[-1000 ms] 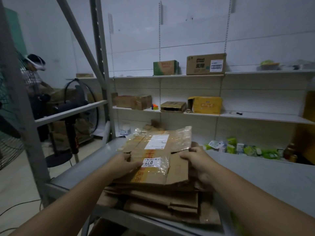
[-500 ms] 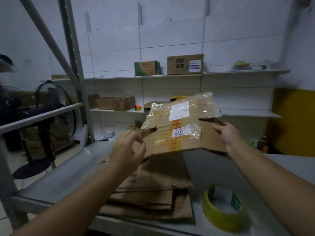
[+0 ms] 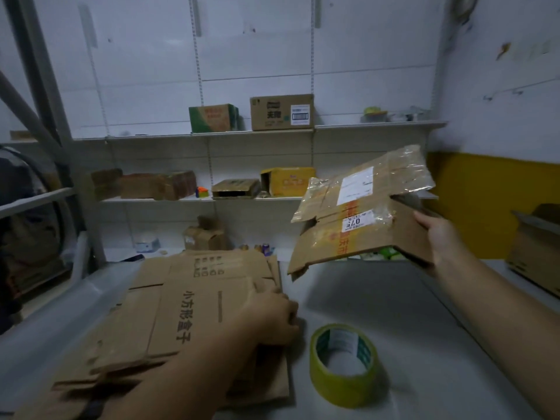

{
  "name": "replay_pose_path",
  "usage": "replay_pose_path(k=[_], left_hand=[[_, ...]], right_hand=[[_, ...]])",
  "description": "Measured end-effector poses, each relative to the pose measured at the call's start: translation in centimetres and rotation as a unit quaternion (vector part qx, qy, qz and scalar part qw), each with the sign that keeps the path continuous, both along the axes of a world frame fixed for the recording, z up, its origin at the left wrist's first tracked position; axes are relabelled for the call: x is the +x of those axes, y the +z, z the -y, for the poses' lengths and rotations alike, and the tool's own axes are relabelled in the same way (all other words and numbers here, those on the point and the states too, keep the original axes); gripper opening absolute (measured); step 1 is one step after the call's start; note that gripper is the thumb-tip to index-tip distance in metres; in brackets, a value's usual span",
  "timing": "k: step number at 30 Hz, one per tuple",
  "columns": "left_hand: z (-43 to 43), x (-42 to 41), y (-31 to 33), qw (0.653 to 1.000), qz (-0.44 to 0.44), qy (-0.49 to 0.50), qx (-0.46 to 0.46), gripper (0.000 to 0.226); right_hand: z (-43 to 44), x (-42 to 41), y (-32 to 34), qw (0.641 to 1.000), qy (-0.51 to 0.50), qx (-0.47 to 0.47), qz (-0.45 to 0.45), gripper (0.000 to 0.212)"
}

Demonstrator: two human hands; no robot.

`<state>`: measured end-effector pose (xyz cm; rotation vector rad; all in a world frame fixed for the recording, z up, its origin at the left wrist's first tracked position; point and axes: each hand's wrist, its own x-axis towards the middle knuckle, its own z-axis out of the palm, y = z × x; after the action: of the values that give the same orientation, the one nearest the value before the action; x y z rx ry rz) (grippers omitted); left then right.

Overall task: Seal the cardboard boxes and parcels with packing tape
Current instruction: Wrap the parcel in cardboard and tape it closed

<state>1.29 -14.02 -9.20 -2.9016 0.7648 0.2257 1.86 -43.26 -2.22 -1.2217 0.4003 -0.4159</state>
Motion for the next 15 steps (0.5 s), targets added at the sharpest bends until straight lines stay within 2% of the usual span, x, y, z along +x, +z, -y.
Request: replay_pose_path(k=[6, 15], left_hand=[[-2.6, 0.8, -0.7, 1.000, 0.019, 0.014, 0.000, 0.041], [-9.7, -0.1, 0.5, 0.993, 0.055, 0.103, -0.020, 0.033]], right_hand=[[1.1, 0.0, -1.0, 1.000, -0.009, 0.002, 0.004, 0.026], [1.2, 0.5, -2.6, 0.999, -0.023, -0.002, -0.028, 0.040]])
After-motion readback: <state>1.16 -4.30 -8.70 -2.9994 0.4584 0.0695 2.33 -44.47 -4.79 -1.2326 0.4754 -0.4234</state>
